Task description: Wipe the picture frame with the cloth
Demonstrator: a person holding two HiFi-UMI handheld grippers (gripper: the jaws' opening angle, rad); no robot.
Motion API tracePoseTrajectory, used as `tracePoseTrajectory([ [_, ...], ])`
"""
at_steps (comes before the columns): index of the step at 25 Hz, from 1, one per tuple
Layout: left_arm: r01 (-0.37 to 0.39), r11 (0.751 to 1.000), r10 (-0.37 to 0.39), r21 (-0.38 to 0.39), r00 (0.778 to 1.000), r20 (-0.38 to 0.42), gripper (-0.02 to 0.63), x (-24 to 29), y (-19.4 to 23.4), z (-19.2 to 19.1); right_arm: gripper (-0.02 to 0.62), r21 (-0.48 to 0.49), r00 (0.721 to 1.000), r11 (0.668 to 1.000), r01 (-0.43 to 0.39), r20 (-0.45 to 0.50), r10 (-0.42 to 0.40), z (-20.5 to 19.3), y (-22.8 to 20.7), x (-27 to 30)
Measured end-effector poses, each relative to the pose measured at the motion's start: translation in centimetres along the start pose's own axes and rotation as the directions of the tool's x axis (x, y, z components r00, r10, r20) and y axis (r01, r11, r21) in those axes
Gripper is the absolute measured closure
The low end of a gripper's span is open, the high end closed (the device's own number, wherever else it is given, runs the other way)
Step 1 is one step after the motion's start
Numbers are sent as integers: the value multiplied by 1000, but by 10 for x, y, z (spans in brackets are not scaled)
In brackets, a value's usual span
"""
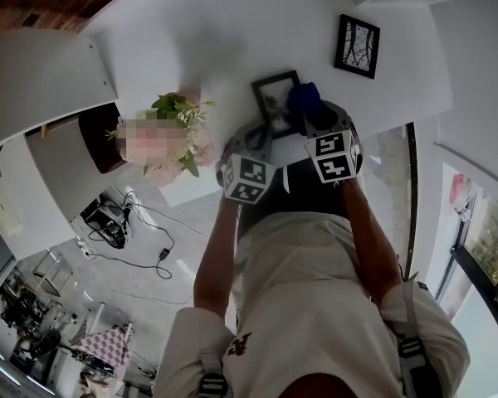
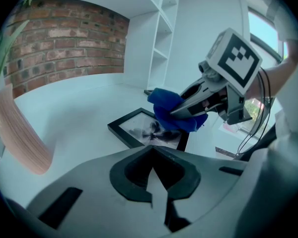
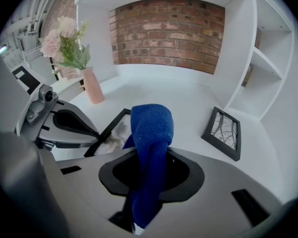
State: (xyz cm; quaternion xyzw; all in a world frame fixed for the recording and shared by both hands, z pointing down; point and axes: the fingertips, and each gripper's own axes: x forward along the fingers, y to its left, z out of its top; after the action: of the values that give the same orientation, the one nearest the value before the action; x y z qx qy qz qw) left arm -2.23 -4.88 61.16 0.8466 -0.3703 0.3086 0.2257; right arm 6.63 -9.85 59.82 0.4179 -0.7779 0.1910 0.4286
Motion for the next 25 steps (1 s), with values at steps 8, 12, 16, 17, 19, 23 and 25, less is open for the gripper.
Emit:
tracePoseTrajectory([
  [8, 1, 1000, -1, 2, 1000, 2, 606, 1, 1, 0, 500, 33, 999, 998, 45, 10, -46, 4, -24, -17],
  [12, 4, 1000, -4, 0, 1000, 2, 606, 0, 0, 0, 500, 38, 998, 999, 28, 48, -30, 19, -20, -28],
  [16, 6, 1000, -6, -1, 1000, 2, 606, 0, 0, 0, 500, 29, 997, 1000, -5, 83, 2, 36, -8, -32],
  [17, 6, 1000, -6, -1, 1000, 2, 606, 0, 0, 0, 499, 26, 996, 1000, -13, 89, 10, 39, -5, -31],
  [19, 6, 1000, -6, 0, 1000, 2, 606, 0, 0, 1, 500, 26, 995, 999, -26, 97, 24, 45, 2, -30],
  [23, 5, 1000, -5, 0, 1000, 7, 606, 0, -1, 1, 499, 36, 992, 998, -54, 112, 50, 55, 15, -25],
  [25, 5, 1000, -5, -2, 1000, 8, 606, 0, 0, 1, 500, 29, 991, 997, -75, 117, 71, 59, 24, -21],
])
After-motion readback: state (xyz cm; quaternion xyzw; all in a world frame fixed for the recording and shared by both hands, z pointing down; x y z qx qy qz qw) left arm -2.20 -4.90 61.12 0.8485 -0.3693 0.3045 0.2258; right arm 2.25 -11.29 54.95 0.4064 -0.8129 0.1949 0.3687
